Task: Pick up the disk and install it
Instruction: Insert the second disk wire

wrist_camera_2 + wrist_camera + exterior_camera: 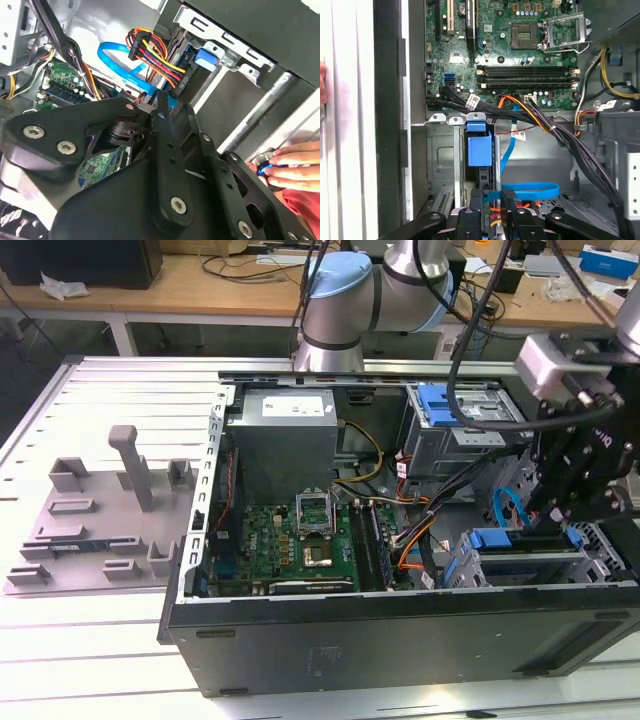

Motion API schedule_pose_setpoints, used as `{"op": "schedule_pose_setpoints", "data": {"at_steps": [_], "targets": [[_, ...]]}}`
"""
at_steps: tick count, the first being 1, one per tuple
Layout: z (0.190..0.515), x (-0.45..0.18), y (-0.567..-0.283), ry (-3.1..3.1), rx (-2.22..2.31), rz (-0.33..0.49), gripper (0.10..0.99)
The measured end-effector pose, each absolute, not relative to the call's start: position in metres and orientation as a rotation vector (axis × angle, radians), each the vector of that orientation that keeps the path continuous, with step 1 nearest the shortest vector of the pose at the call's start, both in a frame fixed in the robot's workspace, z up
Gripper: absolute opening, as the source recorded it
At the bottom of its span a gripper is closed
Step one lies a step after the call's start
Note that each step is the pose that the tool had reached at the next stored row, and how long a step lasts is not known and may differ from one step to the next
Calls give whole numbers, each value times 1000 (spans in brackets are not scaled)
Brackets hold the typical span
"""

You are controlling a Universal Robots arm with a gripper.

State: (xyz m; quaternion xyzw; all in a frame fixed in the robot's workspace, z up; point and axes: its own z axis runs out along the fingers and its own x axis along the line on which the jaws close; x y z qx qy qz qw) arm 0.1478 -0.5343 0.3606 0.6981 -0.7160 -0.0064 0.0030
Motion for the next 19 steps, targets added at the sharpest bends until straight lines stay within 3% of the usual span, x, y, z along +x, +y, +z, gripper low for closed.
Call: {"op": "schedule_pose_setpoints", "data": {"at_steps": [7,9,11,19], "targets": [[384,148,-529,-2250,2194,-7,282],[384,148,-528,-2250,2193,-5,149],[384,148,-528,-2250,2193,-5,106],[384,148,-528,-2250,2193,-5,106]]}}
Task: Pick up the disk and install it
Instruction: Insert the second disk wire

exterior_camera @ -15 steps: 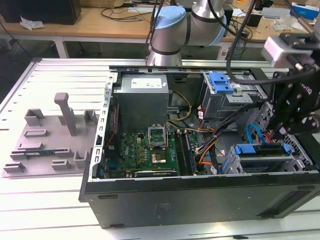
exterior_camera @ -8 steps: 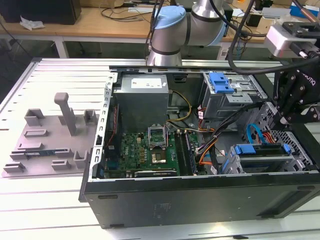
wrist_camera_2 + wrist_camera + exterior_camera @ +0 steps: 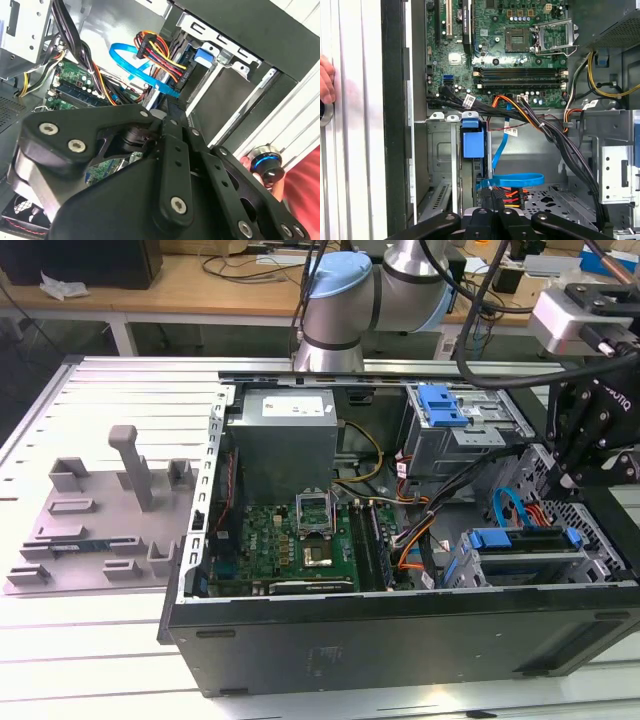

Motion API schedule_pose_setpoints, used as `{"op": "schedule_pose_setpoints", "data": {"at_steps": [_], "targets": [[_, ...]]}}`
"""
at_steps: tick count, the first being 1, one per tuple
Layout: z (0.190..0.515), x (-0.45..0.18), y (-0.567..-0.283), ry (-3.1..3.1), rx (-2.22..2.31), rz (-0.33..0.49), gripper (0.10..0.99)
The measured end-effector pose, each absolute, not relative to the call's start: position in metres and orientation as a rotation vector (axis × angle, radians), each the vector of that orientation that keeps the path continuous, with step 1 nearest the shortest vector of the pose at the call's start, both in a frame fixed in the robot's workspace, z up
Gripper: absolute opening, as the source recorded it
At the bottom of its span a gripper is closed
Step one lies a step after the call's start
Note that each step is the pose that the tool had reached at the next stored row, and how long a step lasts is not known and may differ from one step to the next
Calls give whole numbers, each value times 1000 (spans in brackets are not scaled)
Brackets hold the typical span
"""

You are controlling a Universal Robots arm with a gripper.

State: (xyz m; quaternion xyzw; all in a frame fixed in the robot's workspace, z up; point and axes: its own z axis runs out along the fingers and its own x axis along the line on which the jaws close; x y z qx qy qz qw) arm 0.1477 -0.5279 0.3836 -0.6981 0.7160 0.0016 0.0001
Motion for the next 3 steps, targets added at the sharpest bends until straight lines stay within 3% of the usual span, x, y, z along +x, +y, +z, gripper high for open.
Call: {"op": "schedule_pose_setpoints", "data": {"at_steps": [3], "targets": [[384,148,-528,2249,-2193,5,106]]}}
